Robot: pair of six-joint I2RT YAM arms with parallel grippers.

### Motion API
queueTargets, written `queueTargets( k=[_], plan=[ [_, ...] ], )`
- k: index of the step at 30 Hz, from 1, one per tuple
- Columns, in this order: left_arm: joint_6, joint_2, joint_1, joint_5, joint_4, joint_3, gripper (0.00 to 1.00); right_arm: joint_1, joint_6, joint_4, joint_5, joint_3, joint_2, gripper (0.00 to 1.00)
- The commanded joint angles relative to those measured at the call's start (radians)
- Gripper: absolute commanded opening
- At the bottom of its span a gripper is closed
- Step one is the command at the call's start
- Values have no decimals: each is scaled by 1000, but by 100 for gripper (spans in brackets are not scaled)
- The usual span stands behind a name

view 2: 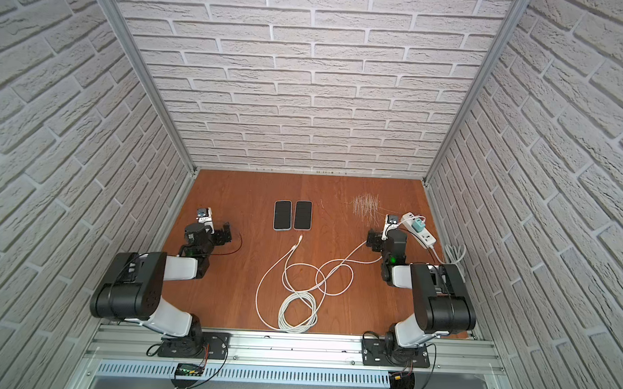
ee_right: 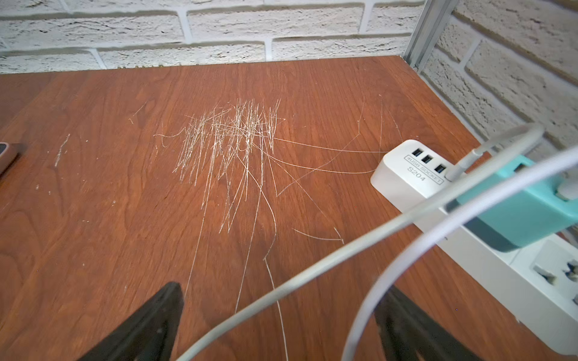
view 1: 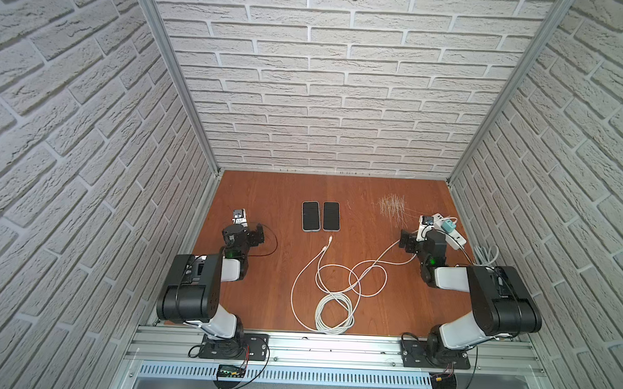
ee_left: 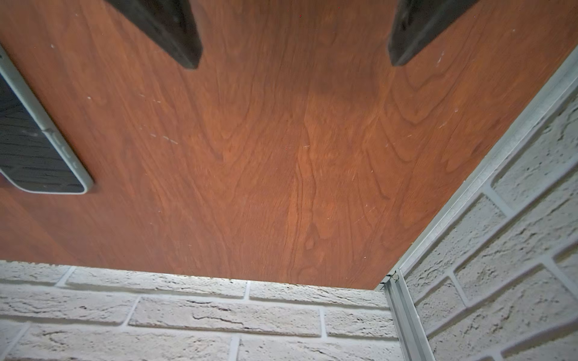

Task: Plug the charging cable into the phone
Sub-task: Pick up the charging cable from the center of the board.

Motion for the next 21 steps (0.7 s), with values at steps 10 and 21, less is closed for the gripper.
queueTargets(
  k=[10,21],
  plan=[
    [2,0,6,13,33,2,98,-4,-14,19,-1,11,-13,99],
    [-65,-181,-24,-242,-329,120,98,-4,-12,18,1,9,-19,99]
  ],
)
